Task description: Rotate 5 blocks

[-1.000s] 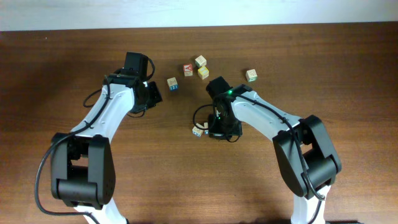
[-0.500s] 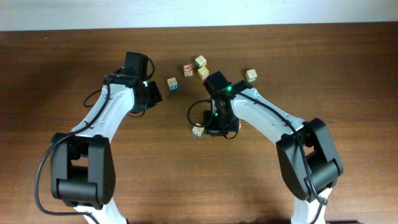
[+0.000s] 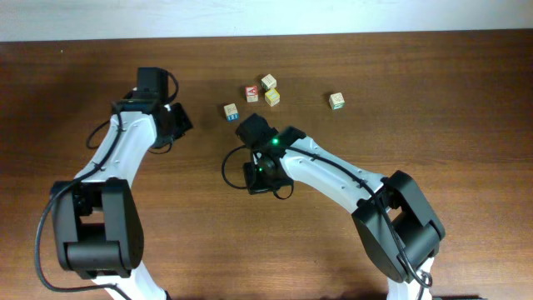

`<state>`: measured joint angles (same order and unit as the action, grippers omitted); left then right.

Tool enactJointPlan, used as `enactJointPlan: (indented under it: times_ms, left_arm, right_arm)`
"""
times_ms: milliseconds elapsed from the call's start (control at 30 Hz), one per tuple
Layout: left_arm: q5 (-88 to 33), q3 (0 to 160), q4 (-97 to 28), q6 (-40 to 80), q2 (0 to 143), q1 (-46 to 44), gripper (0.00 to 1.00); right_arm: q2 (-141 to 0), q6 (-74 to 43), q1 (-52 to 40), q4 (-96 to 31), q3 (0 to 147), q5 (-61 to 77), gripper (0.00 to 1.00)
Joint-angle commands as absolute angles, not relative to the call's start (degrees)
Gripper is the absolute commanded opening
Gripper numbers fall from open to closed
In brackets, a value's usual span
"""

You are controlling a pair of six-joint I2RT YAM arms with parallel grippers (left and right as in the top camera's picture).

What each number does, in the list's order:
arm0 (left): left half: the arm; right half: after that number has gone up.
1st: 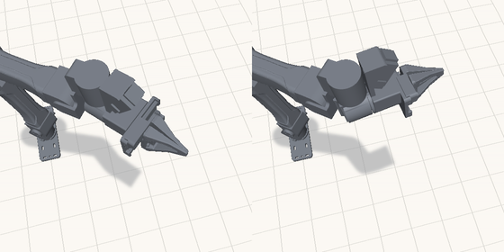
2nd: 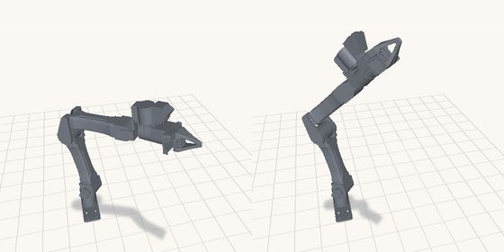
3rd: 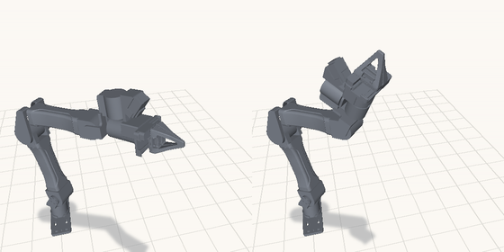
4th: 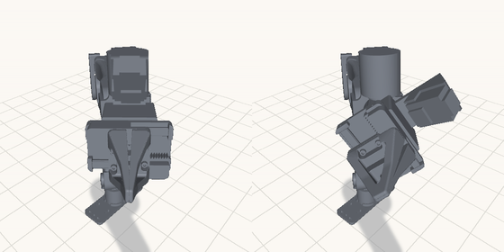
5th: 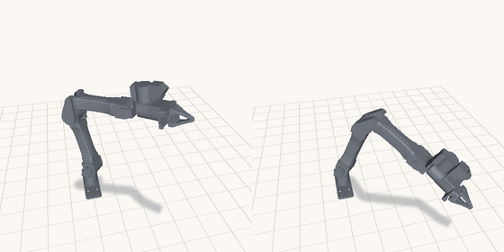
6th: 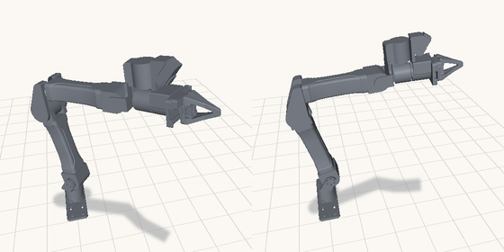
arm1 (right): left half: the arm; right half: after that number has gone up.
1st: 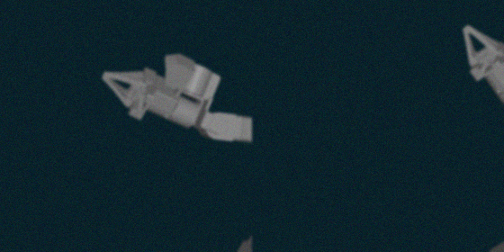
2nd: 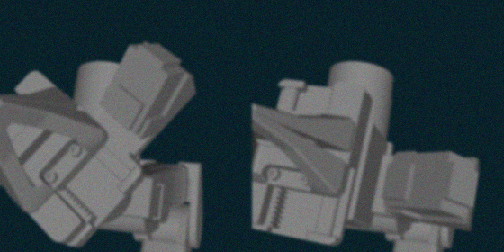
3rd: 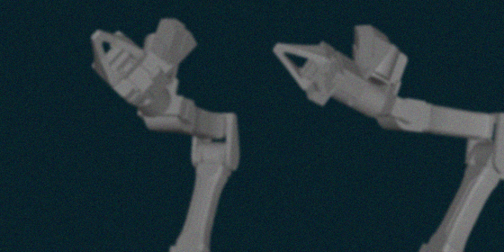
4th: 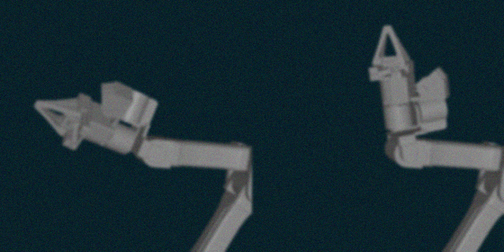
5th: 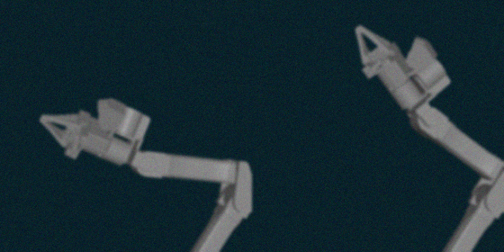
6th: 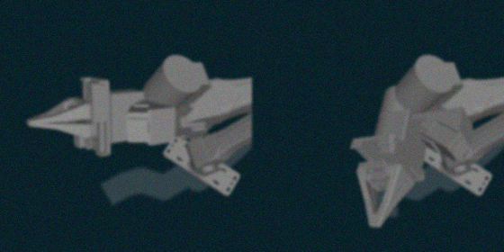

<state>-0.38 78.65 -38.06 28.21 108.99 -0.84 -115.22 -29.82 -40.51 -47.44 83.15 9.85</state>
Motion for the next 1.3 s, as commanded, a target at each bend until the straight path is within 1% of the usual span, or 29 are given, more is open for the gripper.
enactJointPlan:
  times_ms: [0,333,467,1033,1267]
  left_arm:
    - [0.19,79.77,-38.22,27.33,109.93,-0.14,0.00]
    - [-0.64,79.77,-38.44,27.33,109.93,-0.25,0.00]
    - [-0.62,79.77,-38.35,27.33,109.93,-0.25,0.00]
    - [-0.62,79.77,-39.48,27.33,109.93,-0.25,0.00]
    - [-0.62,79.77,-39.46,27.33,109.93,-0.25,0.00]
  right_arm:
    - [-114.28,-30.50,-40.86,-46.83,84.23,5.23,0.04]
    - [-115.52,-30.26,-40.86,-46.02,84.23,4.23,0.04]
    - [-115.74,-26.83,-41.30,-45.17,84.23,8.03,0.04]
    - [-117.64,-27.51,-41.50,-44.95,84.25,6.79,0.04]
    - [-117.64,-29.69,-40.62,-46.00,84.51,4.19,0.04]
